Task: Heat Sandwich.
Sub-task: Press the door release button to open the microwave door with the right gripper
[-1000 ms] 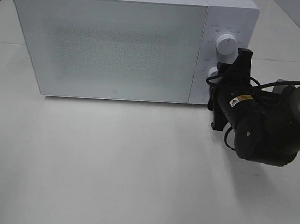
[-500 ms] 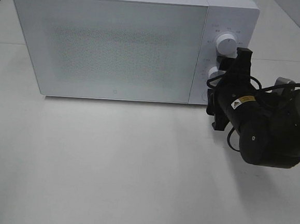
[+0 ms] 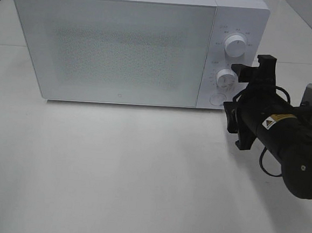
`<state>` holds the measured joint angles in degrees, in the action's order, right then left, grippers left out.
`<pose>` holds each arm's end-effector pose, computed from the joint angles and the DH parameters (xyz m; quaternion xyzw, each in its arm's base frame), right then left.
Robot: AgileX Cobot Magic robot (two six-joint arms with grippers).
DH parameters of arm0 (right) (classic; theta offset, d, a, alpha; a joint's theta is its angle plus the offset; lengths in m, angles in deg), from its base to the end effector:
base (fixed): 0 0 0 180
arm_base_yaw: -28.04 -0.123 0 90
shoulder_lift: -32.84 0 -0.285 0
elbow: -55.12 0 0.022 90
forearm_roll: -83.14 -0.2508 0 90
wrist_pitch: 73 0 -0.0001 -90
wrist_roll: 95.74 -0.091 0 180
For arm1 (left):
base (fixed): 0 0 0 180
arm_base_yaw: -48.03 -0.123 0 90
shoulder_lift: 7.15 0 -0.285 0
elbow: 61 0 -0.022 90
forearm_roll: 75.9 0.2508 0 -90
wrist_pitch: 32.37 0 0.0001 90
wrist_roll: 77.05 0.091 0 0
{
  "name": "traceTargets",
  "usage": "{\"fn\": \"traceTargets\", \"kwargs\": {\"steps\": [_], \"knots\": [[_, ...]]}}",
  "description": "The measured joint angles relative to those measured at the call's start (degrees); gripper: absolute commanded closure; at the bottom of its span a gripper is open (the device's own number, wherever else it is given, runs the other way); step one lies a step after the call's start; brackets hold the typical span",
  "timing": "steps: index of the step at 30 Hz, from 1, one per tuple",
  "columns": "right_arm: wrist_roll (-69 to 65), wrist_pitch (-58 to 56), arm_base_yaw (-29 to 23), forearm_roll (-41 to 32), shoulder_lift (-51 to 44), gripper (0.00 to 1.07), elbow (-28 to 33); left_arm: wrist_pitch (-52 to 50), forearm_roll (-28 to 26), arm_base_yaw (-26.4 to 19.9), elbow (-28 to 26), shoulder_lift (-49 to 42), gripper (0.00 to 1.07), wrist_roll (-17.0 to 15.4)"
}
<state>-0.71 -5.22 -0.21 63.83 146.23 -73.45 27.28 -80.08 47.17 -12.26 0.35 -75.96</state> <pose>0.2649 0.1107 0.1358 0.4831 0.5785 0.5043 0.4214 -0.0045 -0.0058 0.2782 0.0028 0.8470 -0.0274 0.5309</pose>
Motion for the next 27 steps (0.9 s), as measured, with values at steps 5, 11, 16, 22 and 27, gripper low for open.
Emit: {"fn": "traceTargets", "kwargs": {"steps": [5, 11, 16, 22, 27], "knots": [[6.7, -11.0, 0.0, 2.4, -6.0, 0.31, 1.0, 0.0, 0.0, 0.0, 0.0, 0.0, 0.06, 0.0], [22.3, -26.9, 0.0, 1.7, -14.5, 0.31, 1.1, 0.0, 0.0, 0.0, 0.0, 0.0, 0.06, 0.0], [34.9, -36.6, 0.0, -0.5, -18.4, 0.31, 0.7, 0.0, 0.0, 0.0, 0.0, 0.0, 0.06, 0.0], [49.4, -49.3, 0.0, -1.0, -21.0, 0.31, -3.7, 0.0, 0.0, 0.0, 0.0, 0.0, 0.06, 0.0], [61.5, -59.9, 0.0, -1.0, -21.6, 0.31, -8.3, 0.0, 0.0, 0.0, 0.0, 0.0, 0.06, 0.0]]}}
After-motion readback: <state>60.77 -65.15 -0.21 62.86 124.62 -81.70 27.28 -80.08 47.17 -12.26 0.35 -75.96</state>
